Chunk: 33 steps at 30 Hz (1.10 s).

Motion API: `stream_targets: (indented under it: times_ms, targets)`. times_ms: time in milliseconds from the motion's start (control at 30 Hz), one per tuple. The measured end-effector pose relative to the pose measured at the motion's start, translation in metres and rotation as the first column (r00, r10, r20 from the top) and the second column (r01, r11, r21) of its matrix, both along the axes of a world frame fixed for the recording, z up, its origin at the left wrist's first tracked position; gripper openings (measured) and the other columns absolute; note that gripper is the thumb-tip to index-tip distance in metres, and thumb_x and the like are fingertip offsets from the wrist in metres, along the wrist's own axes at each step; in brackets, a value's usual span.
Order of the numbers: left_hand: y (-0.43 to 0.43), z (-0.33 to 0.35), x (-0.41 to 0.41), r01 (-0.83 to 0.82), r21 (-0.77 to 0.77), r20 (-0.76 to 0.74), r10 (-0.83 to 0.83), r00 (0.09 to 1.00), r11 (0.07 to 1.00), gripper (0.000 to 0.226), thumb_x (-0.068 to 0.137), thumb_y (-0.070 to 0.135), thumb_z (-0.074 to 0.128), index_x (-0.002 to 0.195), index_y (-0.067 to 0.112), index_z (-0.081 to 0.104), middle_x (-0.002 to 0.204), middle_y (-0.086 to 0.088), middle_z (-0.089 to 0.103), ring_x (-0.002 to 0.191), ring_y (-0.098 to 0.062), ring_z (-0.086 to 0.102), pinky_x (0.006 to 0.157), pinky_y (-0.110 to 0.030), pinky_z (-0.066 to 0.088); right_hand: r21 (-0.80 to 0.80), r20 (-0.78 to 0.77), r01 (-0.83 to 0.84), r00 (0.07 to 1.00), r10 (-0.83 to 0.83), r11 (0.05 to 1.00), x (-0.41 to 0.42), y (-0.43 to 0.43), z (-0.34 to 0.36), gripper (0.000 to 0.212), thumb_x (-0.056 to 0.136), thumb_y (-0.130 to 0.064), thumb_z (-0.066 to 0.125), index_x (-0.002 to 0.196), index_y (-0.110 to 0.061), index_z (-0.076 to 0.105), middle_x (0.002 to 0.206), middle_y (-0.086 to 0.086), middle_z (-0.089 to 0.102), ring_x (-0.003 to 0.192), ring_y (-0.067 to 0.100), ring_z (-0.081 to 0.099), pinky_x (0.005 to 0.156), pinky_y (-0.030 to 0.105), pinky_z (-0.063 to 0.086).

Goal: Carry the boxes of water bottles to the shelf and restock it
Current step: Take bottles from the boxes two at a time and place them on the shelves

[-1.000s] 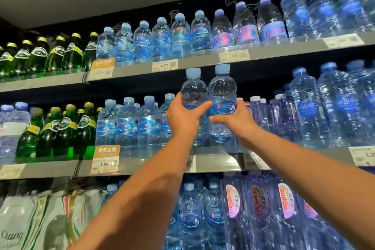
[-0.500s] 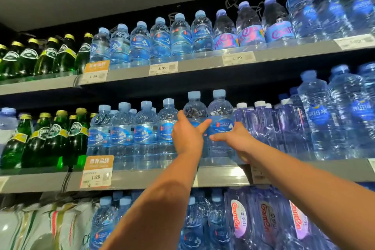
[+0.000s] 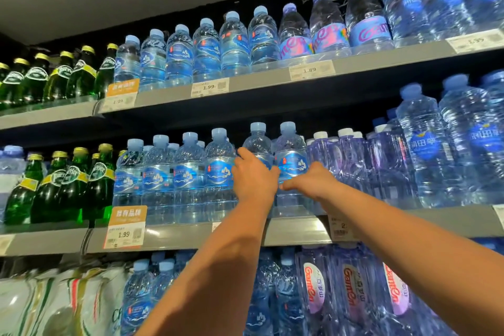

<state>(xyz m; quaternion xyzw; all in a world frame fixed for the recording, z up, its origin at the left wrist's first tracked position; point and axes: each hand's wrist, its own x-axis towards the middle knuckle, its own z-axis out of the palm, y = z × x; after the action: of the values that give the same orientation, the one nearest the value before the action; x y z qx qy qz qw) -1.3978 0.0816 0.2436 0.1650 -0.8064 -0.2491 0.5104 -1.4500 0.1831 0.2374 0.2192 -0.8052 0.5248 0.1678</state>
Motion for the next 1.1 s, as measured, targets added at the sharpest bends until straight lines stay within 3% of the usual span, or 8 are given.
stream_targets:
  times_ms: [133,233,300,500,667,833,1000,1100]
  targets:
    - [0.002,-0.008,0.002,-0.069,-0.093,0.081,0.077,0.994,0.993,0.081,0.081,0.020,0.069,0.145,0.004,0.022,0.138,-0.016,0.031,0.126,-0.035,0.040,0.097,-0.038,0.041,0.031,-0.004,-0.013,1.000,0.013,0.999,0.003,0.003,-0.001,0.080,0.066,-0.027,0.084,0.129,-0.005,0.040,0.122,0.012,0.055,0.108,0.027,0.057,0.088,0.037,0.050]
    - [0.000,-0.015,0.002,-0.105,-0.114,0.099,0.116,0.988,0.988,0.072,0.088,0.019,0.062,0.146,0.005,0.022,0.138,-0.017,0.041,0.126,-0.036,0.040,0.097,-0.039,0.040,0.036,-0.007,-0.009,1.000,0.009,0.999,0.004,0.004,-0.002,0.076,0.067,-0.029,0.083,0.128,-0.006,0.043,0.121,0.012,0.055,0.106,0.028,0.057,0.076,0.033,0.047]
    - [-0.003,-0.020,0.002,-0.125,-0.129,0.093,0.137,0.986,0.984,0.063,0.091,0.020,0.059,0.143,0.004,0.026,0.135,-0.016,0.047,0.125,-0.034,0.042,0.094,-0.038,0.041,0.031,-0.005,-0.012,1.000,0.012,0.999,0.002,0.004,-0.002,0.073,0.067,-0.029,0.084,0.126,-0.006,0.046,0.121,0.012,0.057,0.105,0.028,0.058,0.078,0.034,0.047]
    - [-0.006,-0.029,0.002,-0.144,-0.137,0.073,0.155,0.985,0.980,0.064,0.096,0.028,0.053,0.148,0.009,0.020,0.143,-0.016,0.030,0.129,-0.031,0.039,0.095,-0.039,0.043,0.051,-0.051,0.009,0.999,-0.006,0.999,0.001,0.001,-0.005,0.070,0.067,-0.034,0.084,0.122,-0.007,0.050,0.117,0.010,0.059,0.098,0.023,0.057,0.076,0.031,0.046]
    - [-0.008,-0.042,0.005,-0.144,-0.136,0.018,0.148,0.989,0.980,0.065,0.091,0.032,0.061,0.141,0.009,0.027,0.137,-0.012,0.039,0.127,-0.028,0.040,0.094,-0.038,0.043,0.150,-0.025,-0.035,0.999,0.039,0.988,0.004,0.007,-0.003,0.050,0.071,-0.023,0.081,0.102,-0.009,0.045,0.102,0.008,0.051,0.091,0.023,0.052,0.075,0.031,0.045]
    - [-0.007,-0.039,0.005,-0.162,-0.127,0.083,0.173,0.981,0.979,0.056,0.088,0.028,0.064,0.132,0.007,0.036,0.133,-0.013,0.043,0.118,-0.031,0.050,0.088,-0.038,0.045,0.140,0.011,-0.061,0.998,0.060,0.988,-0.003,0.005,-0.001,0.061,0.064,-0.020,0.087,0.111,-0.003,0.052,0.108,0.015,0.058,0.095,0.028,0.058,0.082,0.037,0.049]
    - [-0.005,-0.030,0.003,-0.174,-0.108,0.181,0.192,0.965,0.979,0.048,0.090,0.010,0.057,0.133,0.005,0.038,0.132,-0.017,0.047,0.118,-0.036,0.051,0.088,-0.042,0.046,0.233,-0.092,0.120,0.991,-0.101,0.965,-0.006,-0.009,-0.005,0.074,0.064,-0.037,0.086,0.119,-0.001,0.053,0.114,0.015,0.059,0.101,0.028,0.059,0.084,0.037,0.051]
    - [-0.008,-0.034,0.004,-0.164,-0.176,0.159,0.192,0.968,0.971,0.032,0.091,0.010,0.050,0.122,0.002,0.053,0.125,-0.016,0.053,0.112,-0.035,0.054,0.084,-0.039,0.046,0.278,-0.155,0.173,0.979,-0.134,0.945,-0.007,-0.013,-0.009,0.075,0.066,-0.042,0.084,0.122,-0.003,0.052,0.119,0.014,0.060,0.108,0.030,0.059,0.085,0.035,0.050]
